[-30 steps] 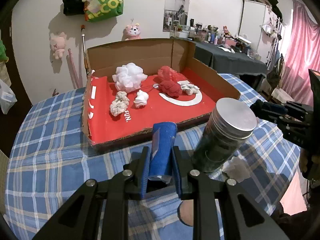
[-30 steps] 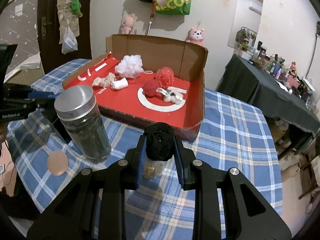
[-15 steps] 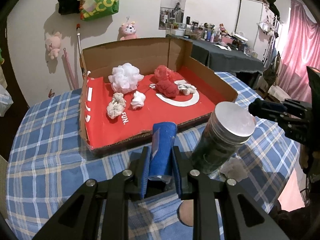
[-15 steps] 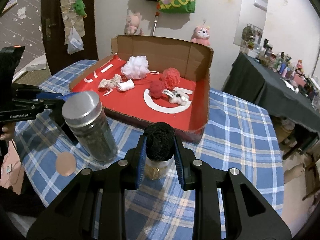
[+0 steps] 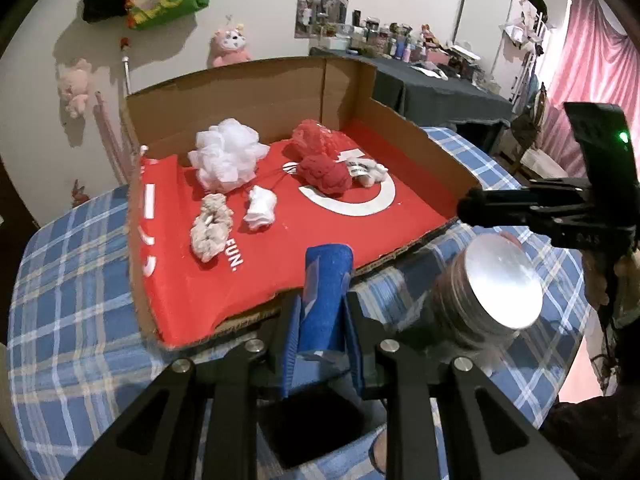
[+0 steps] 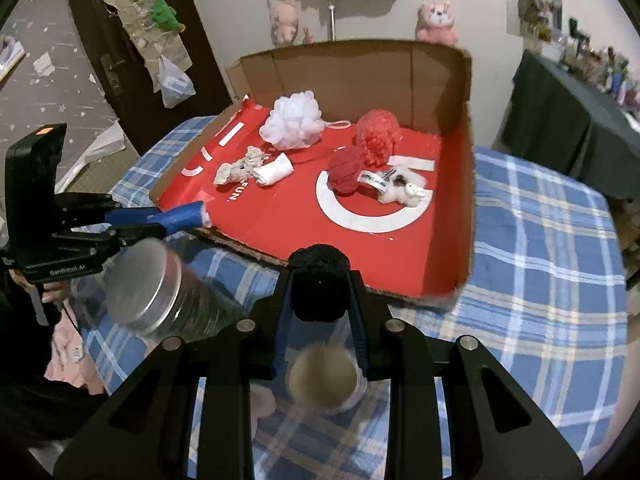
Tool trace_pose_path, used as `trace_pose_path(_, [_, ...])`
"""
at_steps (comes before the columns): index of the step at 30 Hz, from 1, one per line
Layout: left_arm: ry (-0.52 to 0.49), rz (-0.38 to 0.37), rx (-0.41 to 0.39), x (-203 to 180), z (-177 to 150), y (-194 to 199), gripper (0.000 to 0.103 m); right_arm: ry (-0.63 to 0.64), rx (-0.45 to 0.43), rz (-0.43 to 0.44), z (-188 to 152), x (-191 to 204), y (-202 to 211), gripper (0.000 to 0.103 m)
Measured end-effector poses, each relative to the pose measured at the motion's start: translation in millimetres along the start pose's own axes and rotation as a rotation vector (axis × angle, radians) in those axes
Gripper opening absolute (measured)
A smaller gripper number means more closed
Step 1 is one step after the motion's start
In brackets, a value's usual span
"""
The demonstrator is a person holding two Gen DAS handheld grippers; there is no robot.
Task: Organize soft objects
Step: 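Lift the blue roll and black pom-pom and carry them over the box, then open the left tool to drop the blue roll while the right releases the pom-pom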
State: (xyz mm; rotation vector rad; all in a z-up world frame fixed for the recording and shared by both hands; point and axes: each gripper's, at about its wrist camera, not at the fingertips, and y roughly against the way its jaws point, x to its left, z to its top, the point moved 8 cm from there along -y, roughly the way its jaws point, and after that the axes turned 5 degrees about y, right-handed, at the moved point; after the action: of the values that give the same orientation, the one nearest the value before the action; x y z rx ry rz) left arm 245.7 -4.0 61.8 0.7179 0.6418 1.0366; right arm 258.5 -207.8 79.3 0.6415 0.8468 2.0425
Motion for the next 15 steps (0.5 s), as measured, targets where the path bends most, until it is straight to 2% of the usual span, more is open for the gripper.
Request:
trace_pose_path(8, [-0.025,-0.055,0.045,-4,23,-24,0.023,-0.041,0.085,0.108,23,-10,-35,0.025])
trace_pose_path(15, [-0.054,-0.054,0.101,-7,42,-52,0.023,-0.047,0.165,0.138,42,-18,-67,0.025])
